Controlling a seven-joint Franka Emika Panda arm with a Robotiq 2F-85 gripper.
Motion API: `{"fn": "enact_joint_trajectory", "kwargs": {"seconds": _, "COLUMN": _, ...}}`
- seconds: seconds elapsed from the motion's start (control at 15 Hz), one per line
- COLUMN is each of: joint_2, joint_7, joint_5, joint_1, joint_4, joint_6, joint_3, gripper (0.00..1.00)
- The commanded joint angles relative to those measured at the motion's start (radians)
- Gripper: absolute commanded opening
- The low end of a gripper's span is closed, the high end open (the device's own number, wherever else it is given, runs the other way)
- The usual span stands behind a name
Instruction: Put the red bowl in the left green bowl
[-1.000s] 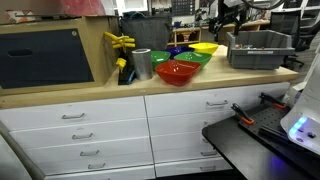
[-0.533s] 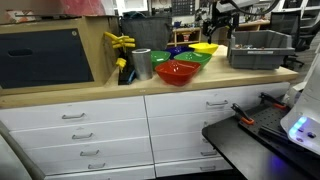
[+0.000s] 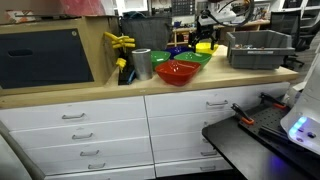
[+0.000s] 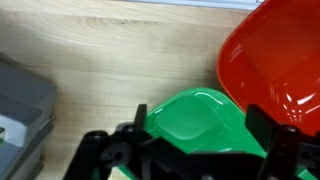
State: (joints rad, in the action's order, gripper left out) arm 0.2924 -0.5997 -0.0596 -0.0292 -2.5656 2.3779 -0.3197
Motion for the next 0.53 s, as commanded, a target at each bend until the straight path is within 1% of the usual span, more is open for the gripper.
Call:
{"fn": "enact_joint_trajectory", "kwargs": {"seconds": 0.0, "joint_2": -0.156, "joint_7": -0.027, "joint_5": 0.025, "joint_1": 0.036, "joint_4": 0.107, "joint_6": 0.033, "joint_3": 0.036, "gripper": 1.0}}
{"fn": "enact_joint_trajectory", "kwargs": {"seconds": 0.2, "joint_2": -0.204, "joint_7": 0.0, "joint_5": 0.109, "joint_1": 0.103, "joint_4": 0.165, "joint_6": -0.001, "joint_3": 0.05, "gripper": 1.0}}
{"fn": "enact_joint_trajectory", "kwargs": {"seconds": 0.47, "joint_2": -0.235, "joint_7": 0.015, "joint_5": 0.166, "joint_1": 0.164, "joint_4": 0.23, "joint_6": -0.028, "joint_3": 0.054, "gripper": 1.0}}
